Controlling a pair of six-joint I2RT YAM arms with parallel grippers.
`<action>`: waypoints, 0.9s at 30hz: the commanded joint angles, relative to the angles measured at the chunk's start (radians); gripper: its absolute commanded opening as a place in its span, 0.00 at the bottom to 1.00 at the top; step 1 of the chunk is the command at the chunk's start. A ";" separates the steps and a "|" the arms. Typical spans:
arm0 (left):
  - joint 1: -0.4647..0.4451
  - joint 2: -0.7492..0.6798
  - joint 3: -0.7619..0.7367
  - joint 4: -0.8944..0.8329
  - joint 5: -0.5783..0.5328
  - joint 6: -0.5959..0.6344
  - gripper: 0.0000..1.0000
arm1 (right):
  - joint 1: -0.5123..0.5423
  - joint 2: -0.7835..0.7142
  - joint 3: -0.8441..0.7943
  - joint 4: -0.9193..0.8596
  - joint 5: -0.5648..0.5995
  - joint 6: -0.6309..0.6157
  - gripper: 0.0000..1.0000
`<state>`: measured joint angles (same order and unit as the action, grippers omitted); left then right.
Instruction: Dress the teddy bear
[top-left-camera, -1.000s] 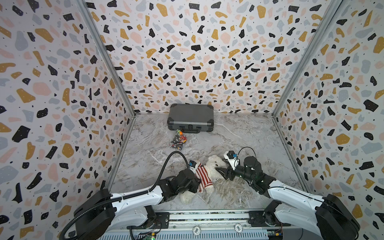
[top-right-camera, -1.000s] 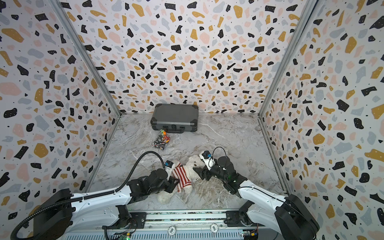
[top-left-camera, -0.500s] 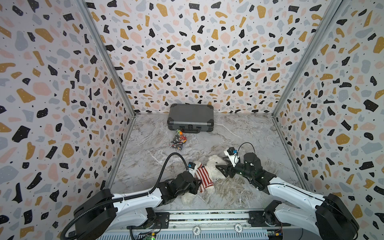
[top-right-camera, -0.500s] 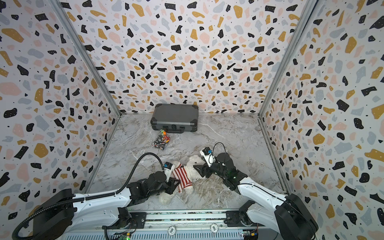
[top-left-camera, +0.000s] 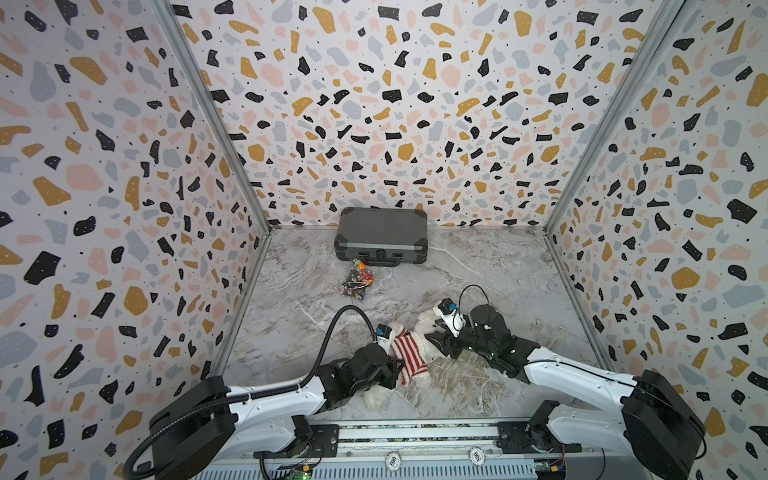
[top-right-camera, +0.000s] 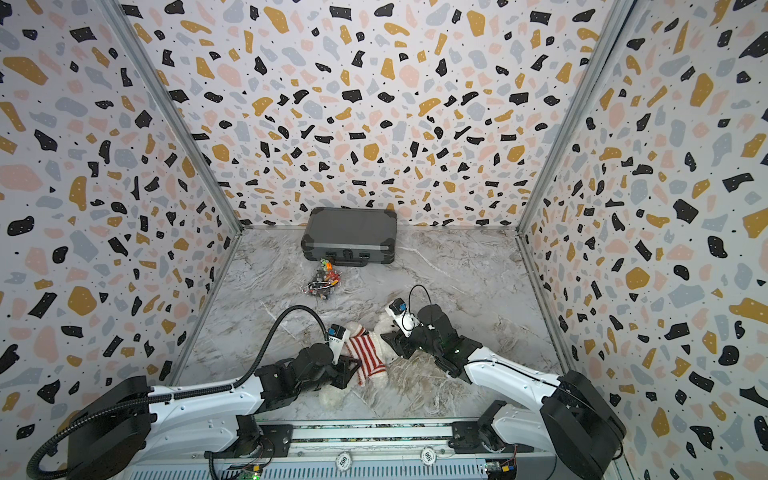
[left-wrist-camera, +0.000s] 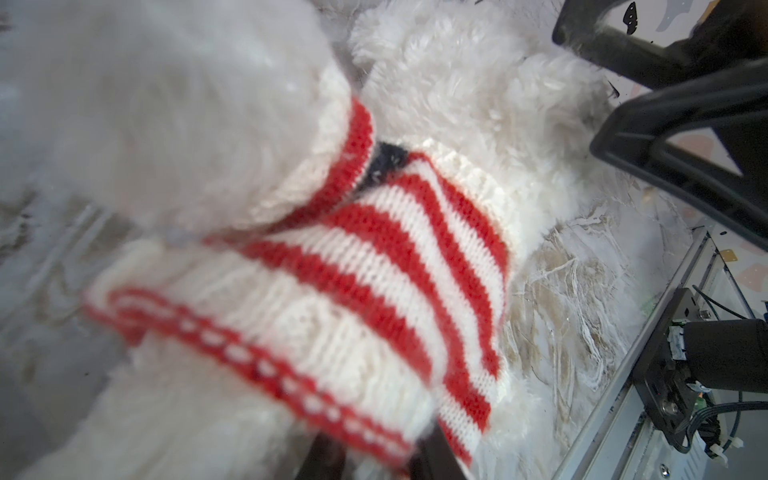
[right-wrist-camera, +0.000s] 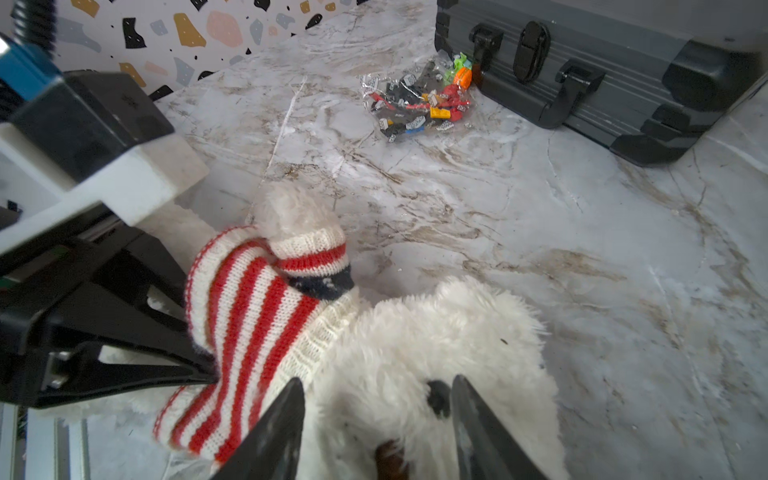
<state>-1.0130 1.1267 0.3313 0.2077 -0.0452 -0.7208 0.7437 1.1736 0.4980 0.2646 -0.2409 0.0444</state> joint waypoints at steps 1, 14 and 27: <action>-0.011 0.014 -0.023 -0.046 0.021 -0.013 0.24 | 0.011 0.003 0.033 -0.032 0.055 -0.023 0.53; -0.014 -0.047 -0.013 -0.056 0.016 -0.036 0.28 | 0.031 0.007 0.010 -0.011 0.102 -0.035 0.25; -0.011 -0.259 0.159 -0.304 -0.138 -0.032 0.50 | 0.073 -0.110 -0.052 0.081 0.136 -0.116 0.05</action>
<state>-1.0233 0.8616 0.4328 -0.0292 -0.1131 -0.7624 0.8043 1.1156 0.4564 0.2863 -0.1242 -0.0341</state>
